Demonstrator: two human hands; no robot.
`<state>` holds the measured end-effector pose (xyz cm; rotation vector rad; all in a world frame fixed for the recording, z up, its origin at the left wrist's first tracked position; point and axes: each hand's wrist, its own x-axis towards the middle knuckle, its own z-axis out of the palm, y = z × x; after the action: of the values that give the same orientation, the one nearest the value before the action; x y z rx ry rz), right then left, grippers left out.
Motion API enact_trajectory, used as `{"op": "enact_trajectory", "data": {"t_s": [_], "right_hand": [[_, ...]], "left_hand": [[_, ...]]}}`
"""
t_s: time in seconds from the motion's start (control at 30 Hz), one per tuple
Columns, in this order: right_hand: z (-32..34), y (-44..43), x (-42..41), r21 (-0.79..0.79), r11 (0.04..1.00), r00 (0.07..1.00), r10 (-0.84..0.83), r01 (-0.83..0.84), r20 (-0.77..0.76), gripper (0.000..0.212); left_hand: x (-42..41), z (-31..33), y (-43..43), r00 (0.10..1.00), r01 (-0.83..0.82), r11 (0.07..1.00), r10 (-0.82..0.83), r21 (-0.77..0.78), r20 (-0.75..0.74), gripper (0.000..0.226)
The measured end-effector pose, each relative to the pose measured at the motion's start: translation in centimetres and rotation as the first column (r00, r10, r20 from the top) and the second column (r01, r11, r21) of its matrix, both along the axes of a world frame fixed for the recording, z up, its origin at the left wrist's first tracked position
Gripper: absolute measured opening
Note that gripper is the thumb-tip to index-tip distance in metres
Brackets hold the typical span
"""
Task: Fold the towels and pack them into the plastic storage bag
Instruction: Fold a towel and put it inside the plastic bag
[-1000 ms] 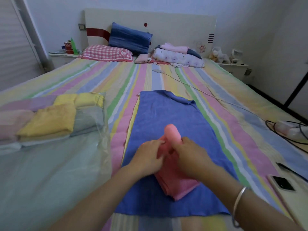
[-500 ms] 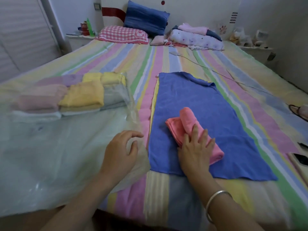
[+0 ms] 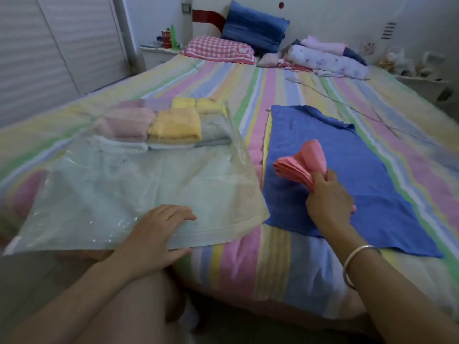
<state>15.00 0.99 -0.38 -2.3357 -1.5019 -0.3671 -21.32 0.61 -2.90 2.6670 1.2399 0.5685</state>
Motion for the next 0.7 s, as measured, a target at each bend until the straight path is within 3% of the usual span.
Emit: {"op": "enact_trajectory", "data": {"t_s": [0.07, 0.17, 0.3, 0.37, 0.43, 0.5, 0.57, 0.63, 0.7], "right_hand": [[2.1, -0.8, -3.2, 0.140, 0.984, 0.994, 0.111, -0.107, -0.018, 0.037], [5.4, -2.6, -9.1, 0.349, 0.877, 0.934, 0.357, -0.331, -0.010, 0.040], [8.0, -5.5, -15.8, 0.443, 0.705, 0.763, 0.642, -0.554, -0.069, 0.049], [8.0, -6.4, -17.5, 0.427, 0.614, 0.618, 0.772, -0.663, -0.151, 0.046], [7.4, -6.9, -18.2, 0.327, 0.453, 0.399, 0.890, -0.829, -0.223, 0.040], [6.6, -7.3, -18.1, 0.162, 0.311, 0.259, 0.925, -0.936, -0.279, 0.040], [5.6, -7.4, -17.8, -0.034, 0.308, 0.308, 0.925, -0.951, -0.222, 0.043], [4.8, -7.2, -17.5, -0.180, 0.403, 0.427, 0.896, -0.897, -0.124, 0.044], [4.9, -7.1, -17.7, -0.187, 0.508, 0.535, 0.833, -0.841, -0.144, 0.039]], "left_hand": [[-1.4, 0.0, -0.2, 0.999, -0.035, 0.999, 0.036, 0.032, -0.030, 0.050], [-3.3, 0.8, -0.3, 0.987, -0.134, 0.985, 0.142, 0.107, -0.070, 0.048], [-5.2, 2.3, -0.4, 0.955, -0.225, 0.954, 0.257, 0.200, -0.150, 0.051], [-5.6, 2.9, -0.8, 0.930, -0.338, 0.917, 0.361, 0.214, -0.076, 0.032], [-6.3, 3.6, -0.6, 0.870, -0.479, 0.876, 0.463, 0.064, 0.171, 0.021], [-7.1, 5.1, 0.2, 0.828, -0.403, 0.890, 0.454, -0.213, 0.328, 0.031], [-7.5, 6.9, 0.9, 0.791, -0.296, 0.889, 0.433, -0.349, 0.432, 0.023], [-7.0, 8.5, 0.8, 0.734, -0.236, 0.873, 0.448, -0.427, 0.510, 0.011], [-6.4, 9.5, 0.6, 0.724, -0.199, 0.891, 0.414, -0.408, 0.552, 0.009]]}}
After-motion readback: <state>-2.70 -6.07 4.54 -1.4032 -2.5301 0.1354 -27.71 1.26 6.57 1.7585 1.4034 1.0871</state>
